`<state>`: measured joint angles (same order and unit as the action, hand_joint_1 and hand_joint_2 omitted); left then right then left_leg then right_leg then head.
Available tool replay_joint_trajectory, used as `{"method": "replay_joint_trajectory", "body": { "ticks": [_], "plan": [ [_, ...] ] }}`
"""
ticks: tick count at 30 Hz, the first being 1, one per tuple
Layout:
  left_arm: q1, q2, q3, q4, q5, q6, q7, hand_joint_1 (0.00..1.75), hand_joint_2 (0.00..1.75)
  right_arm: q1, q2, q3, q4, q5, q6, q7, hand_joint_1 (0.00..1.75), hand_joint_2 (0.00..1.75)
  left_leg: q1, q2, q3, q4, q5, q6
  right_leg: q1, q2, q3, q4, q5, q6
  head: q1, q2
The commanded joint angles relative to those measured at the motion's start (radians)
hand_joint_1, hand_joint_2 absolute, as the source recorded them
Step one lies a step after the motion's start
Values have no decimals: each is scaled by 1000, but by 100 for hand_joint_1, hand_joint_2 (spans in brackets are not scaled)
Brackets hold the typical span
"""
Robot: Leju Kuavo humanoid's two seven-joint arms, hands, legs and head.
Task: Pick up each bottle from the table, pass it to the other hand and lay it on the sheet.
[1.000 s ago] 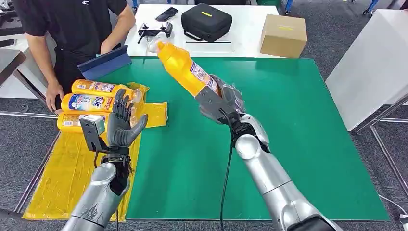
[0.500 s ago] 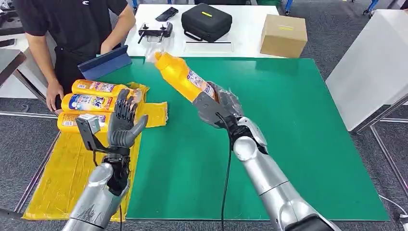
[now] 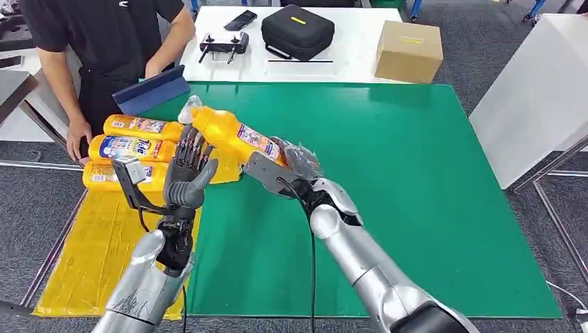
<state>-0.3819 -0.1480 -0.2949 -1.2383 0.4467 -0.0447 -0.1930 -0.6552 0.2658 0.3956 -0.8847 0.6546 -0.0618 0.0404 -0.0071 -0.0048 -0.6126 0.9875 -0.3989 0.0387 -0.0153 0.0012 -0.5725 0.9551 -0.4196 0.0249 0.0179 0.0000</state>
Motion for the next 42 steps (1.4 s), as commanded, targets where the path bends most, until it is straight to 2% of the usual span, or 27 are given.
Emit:
{"method": "replay_joint_trajectory", "body": {
  "ticks": [1,4,16,23,27,29,32,42],
  "plan": [
    [-99,6,-64,103,30,7,11,0,175,-121,35,93,237,34,-18,21,175,175,0,0,5,1,-2,-3,0,0,5,1,-2,-2,0,0],
    [-124,3,-77,141,47,14,7,0,175,-144,54,109,299,51,-20,29,175,175,0,0,5,1,-2,-3,0,-1,5,1,-2,-2,0,0],
    [-139,1,-86,166,53,17,4,0,175,-154,65,124,327,71,-33,40,175,175,0,0,3,1,-1,-2,0,-1,3,1,-2,-2,0,0],
    [-151,-2,-79,198,63,42,4,0,175,-173,56,128,336,113,-137,65,175,175,0,-1,2,0,-1,-2,0,-1,3,0,-1,-1,0,0],
    [-153,5,-56,210,67,54,1,0,175,-153,36,116,261,152,-258,78,175,175,0,-1,5,1,-2,-3,0,-2,5,0,-2,-2,0,0],
    [-151,10,-47,208,68,58,0,0,175,-135,25,107,196,161,-278,75,175,175,0,-1,3,0,-1,-2,0,-1,3,0,-2,-1,0,0],
    [-144,10,-38,198,64,60,-5,0,175,-95,7,99,72,160,-273,72,175,175,0,-1,6,1,-3,-4,0,-2,6,1,-3,-2,0,0],
    [-141,12,-32,191,60,65,-6,0,175,-39,-10,104,-47,163,-268,67,175,175,0,-1,3,0,-1,-2,0,-1,3,0,-1,-1,0,0]
  ]
}}
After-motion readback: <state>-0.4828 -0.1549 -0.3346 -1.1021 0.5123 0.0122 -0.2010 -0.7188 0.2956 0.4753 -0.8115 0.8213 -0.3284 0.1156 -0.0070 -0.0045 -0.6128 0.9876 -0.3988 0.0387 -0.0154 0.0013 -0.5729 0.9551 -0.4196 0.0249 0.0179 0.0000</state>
